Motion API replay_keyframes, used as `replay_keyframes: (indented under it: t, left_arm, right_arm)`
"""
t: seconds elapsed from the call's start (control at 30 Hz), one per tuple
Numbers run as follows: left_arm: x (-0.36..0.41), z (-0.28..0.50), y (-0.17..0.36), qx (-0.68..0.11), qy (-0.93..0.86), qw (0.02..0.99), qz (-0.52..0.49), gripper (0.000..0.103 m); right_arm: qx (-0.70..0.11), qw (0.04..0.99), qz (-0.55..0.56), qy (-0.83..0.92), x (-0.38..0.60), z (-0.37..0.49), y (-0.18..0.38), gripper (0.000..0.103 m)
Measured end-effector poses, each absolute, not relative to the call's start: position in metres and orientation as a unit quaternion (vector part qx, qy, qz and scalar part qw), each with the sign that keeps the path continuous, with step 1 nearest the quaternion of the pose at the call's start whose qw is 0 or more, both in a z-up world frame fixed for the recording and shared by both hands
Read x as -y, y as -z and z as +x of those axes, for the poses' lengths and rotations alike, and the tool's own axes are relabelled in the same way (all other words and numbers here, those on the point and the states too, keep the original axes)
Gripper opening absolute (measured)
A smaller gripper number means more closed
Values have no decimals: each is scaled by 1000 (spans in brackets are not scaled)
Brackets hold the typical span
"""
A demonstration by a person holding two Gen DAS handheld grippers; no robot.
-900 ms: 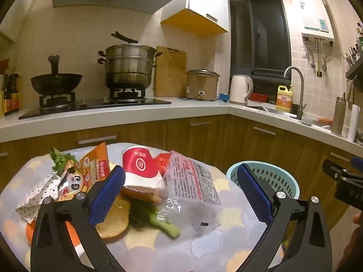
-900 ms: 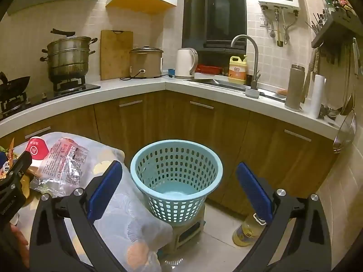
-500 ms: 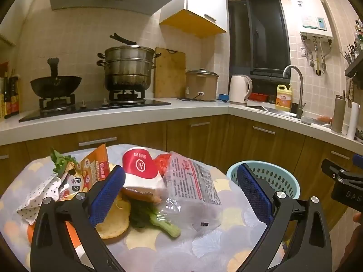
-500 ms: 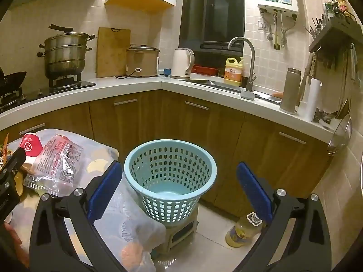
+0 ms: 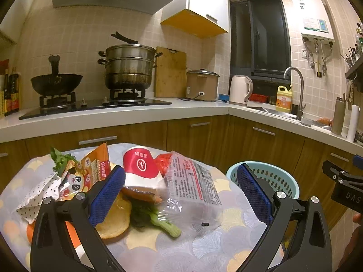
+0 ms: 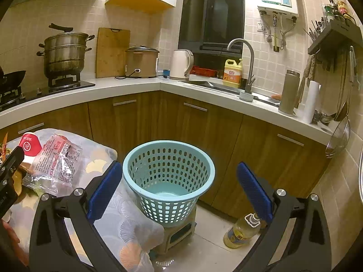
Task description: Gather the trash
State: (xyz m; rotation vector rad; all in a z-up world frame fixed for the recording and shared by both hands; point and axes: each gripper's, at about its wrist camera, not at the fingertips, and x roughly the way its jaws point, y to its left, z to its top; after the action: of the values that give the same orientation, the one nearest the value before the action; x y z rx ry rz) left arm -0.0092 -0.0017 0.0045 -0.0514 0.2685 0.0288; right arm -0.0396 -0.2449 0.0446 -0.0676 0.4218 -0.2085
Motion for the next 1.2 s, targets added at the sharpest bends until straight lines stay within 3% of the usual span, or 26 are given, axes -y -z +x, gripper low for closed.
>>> replay_keyframes:
  t: [1.2]
  left_arm:
    - [-10,-10,-2,-136,-15,990,-31,96]
  right_arm:
    - [-220,970,-33,99,248,-34,-43,91]
